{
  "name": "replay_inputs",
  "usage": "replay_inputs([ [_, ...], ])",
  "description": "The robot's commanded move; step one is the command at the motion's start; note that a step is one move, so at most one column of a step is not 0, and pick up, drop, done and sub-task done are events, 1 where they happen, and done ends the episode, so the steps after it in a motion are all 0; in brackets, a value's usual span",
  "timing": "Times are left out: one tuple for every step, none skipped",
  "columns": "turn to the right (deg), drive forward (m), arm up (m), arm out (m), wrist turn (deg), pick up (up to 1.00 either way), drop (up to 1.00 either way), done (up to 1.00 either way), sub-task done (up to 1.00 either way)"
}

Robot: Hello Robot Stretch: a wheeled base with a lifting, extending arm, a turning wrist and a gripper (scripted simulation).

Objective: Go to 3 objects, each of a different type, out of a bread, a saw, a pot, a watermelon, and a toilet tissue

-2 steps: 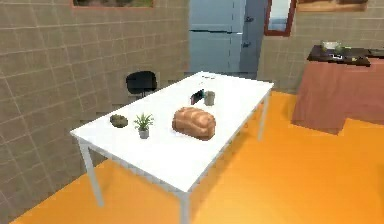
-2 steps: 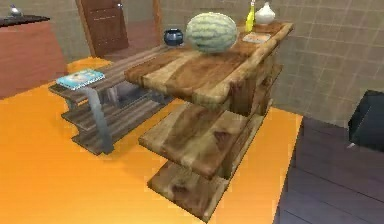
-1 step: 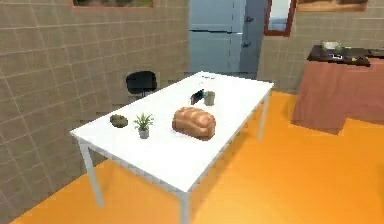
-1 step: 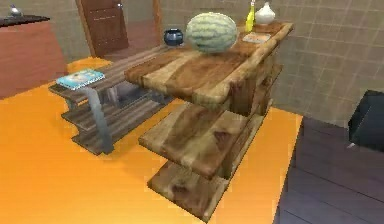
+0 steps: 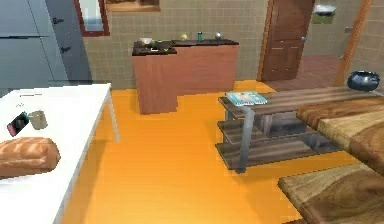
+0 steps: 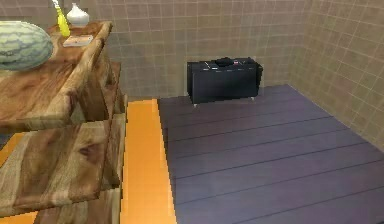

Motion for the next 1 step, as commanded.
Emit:
replay_inputs([
  [15.0, 0.0, 0.0, 0.0, 0.0, 0.0, 0.0, 0.0, 0.0],
])
